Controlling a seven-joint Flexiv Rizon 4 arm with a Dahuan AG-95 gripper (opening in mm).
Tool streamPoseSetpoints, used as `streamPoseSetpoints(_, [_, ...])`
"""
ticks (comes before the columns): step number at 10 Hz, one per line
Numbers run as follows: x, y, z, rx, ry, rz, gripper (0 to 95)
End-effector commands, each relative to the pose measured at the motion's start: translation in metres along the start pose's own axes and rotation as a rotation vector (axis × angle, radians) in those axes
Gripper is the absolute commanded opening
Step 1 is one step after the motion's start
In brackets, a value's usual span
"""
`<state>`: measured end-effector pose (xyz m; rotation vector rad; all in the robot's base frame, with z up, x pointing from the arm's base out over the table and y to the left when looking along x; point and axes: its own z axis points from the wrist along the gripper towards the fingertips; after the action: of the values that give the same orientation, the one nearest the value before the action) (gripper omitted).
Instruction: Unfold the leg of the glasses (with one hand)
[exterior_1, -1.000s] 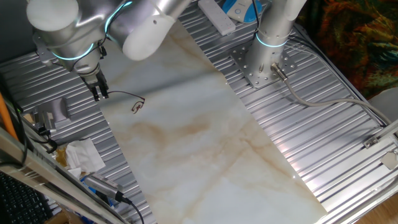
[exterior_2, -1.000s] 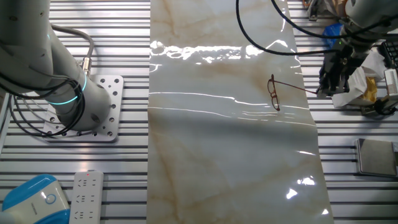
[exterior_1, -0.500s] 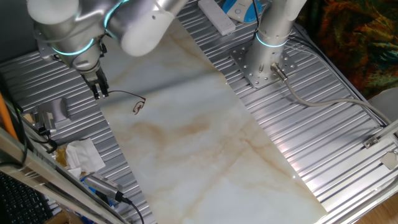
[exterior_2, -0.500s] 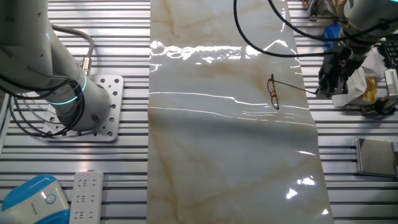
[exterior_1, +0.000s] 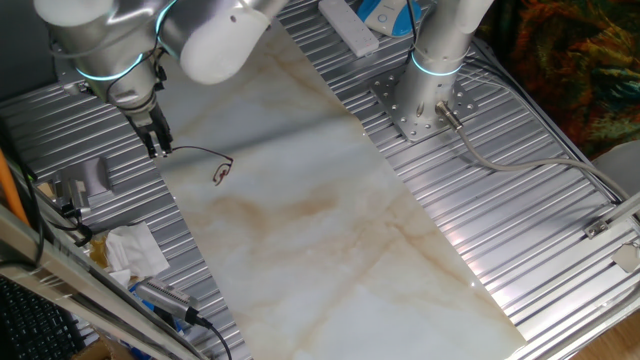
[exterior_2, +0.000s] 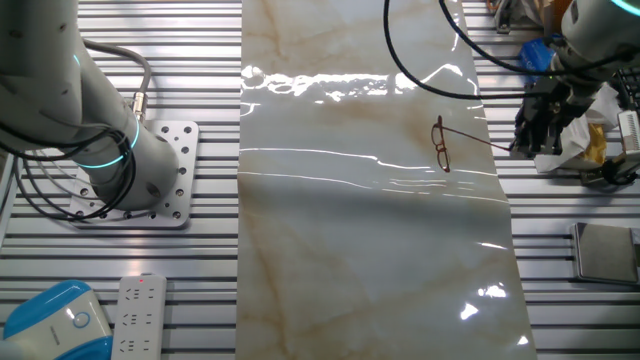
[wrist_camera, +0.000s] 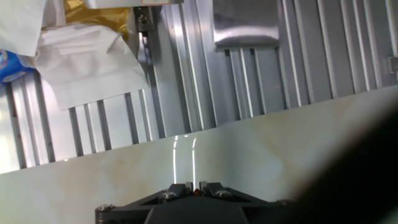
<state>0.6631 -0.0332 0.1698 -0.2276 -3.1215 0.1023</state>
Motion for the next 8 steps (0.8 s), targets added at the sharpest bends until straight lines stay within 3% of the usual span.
streamPoseSetpoints(1, [-0.002,0.000,0.005,-0.006,0.007,0.002,0.0])
streamPoseSetpoints(8, [-0.007,0.003,0.019,-0.017,0.003,0.003,0.0])
